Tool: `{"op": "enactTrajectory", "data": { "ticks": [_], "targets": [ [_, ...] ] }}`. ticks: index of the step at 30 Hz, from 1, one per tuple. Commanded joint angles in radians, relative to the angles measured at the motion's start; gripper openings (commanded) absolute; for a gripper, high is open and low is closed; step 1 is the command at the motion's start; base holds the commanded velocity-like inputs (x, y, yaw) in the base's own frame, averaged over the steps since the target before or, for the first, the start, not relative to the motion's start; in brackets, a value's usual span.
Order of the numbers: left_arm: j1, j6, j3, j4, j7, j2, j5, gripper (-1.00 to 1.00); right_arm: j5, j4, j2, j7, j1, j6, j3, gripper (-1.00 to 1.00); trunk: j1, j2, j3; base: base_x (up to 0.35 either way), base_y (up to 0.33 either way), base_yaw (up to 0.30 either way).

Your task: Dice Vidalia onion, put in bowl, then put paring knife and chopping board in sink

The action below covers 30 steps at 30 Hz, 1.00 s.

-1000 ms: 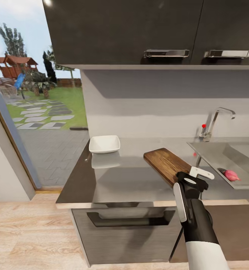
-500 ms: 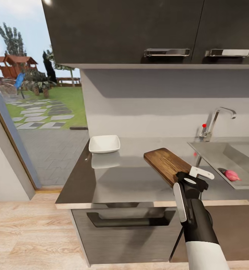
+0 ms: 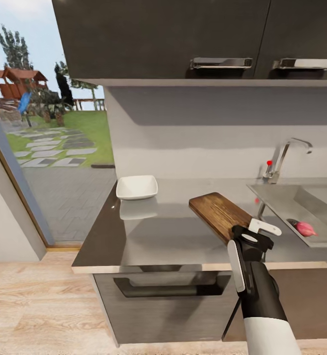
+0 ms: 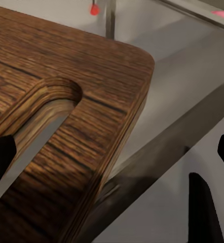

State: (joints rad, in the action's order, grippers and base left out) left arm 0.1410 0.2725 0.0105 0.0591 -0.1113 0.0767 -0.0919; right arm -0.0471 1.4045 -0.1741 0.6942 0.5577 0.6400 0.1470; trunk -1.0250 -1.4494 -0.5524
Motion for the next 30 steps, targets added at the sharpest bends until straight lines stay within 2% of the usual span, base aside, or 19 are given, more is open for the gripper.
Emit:
{"op": "enactTrajectory", "data": {
  "ticks": [1,17,26,27,30],
  "targets": [
    [0.002,0.008,0.000,0.004,0.002,0.000,-0.009,1.00,-0.007,0.001,0.000,0.005,0.001,0.006,0.001,1.00,0.000,-0.001,-0.002,0.000,0.000,0.000],
    [0.002,0.008,0.000,0.005,0.002,0.000,-0.009,1.00,-0.007,0.001,0.000,0.005,0.001,0.006,0.000,1.00,0.000,-0.001,-0.024,0.000,0.000,0.000],
    [0.002,0.008,0.000,0.005,0.002,0.000,-0.009,1.00,-0.007,-0.006,0.000,0.005,0.001,0.006,0.000,1.00,0.000,-0.001,-0.026,0.000,0.000,0.000],
    [0.002,0.007,0.000,0.005,0.002,0.000,-0.009,1.00,-0.007,-0.007,0.000,0.005,0.001,0.006,0.000,-1.00,0.000,-0.001,-0.026,0.000,0.000,0.000],
    [0.002,0.007,0.000,0.005,0.002,0.000,-0.009,1.00,-0.007,-0.007,0.000,0.005,0.001,0.006,0.000,-1.00,0.000,-0.001,-0.026,0.000,0.000,0.000]
  ]
}}
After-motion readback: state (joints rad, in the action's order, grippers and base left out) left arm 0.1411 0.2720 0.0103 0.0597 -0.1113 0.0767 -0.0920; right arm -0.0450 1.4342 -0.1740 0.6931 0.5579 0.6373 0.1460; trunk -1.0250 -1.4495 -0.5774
